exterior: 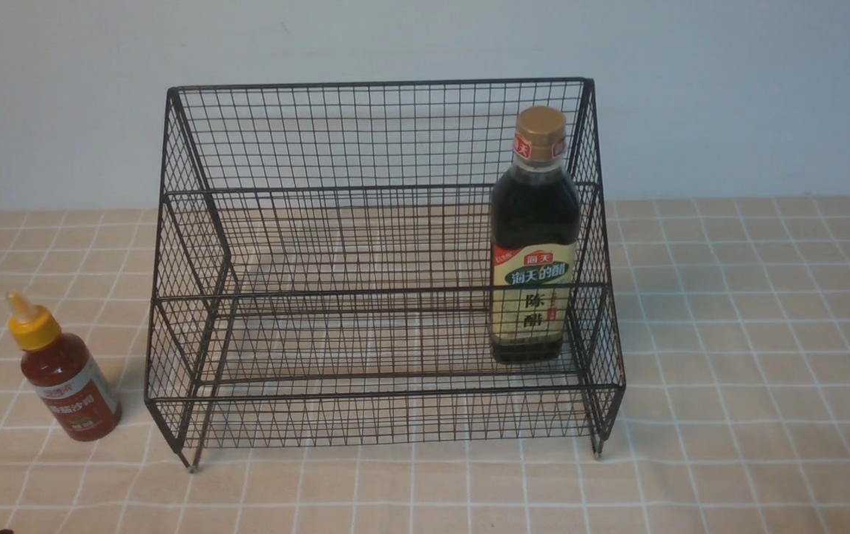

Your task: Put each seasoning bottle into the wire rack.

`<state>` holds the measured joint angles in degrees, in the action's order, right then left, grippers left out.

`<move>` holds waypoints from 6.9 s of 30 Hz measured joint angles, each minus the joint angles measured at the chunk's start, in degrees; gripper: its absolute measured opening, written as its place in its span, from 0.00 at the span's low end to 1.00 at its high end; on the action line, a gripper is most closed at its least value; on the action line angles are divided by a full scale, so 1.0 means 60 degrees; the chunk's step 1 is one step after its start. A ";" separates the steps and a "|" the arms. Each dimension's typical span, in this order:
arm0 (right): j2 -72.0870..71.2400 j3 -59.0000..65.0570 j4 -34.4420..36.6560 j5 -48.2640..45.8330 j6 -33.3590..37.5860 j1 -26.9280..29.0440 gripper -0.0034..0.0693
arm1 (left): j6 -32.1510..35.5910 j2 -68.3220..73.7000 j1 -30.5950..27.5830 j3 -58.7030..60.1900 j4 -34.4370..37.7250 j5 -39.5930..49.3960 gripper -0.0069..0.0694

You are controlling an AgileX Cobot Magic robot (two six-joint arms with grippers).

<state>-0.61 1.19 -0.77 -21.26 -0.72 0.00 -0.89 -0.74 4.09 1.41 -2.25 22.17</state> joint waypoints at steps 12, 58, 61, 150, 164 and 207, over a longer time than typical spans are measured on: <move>-0.0007 0.0000 0.0000 0.0000 0.0020 0.0000 0.03 | 0.0000 0.0000 0.0000 0.0000 0.0000 0.0000 0.08; -0.0007 0.0000 0.0000 0.0000 0.0020 0.0000 0.03 | -0.0483 0.2895 0.0000 -0.6627 0.3009 0.0050 0.08; -0.0007 0.0000 0.0000 0.0000 0.0020 0.0000 0.03 | -0.0271 0.5149 0.0000 -0.8240 0.2786 0.3815 0.08; -0.0007 0.0000 0.0000 -0.0004 -0.0006 0.0000 0.03 | -0.0948 1.2742 0.1761 -1.5023 0.0054 0.8534 0.47; -0.0007 0.0000 0.0000 -0.0004 -0.0006 0.0000 0.03 | -0.1095 1.5309 0.2776 -1.5023 0.0064 0.8417 0.47; -0.0007 0.0000 0.0000 -0.0004 -0.0006 0.0000 0.03 | -0.1247 1.4030 0.2785 -1.5795 0.0671 0.8227 0.42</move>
<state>-0.65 1.19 -0.77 -21.29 -0.75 0.00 -8.37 83.44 20.80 -93.36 1.78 71.54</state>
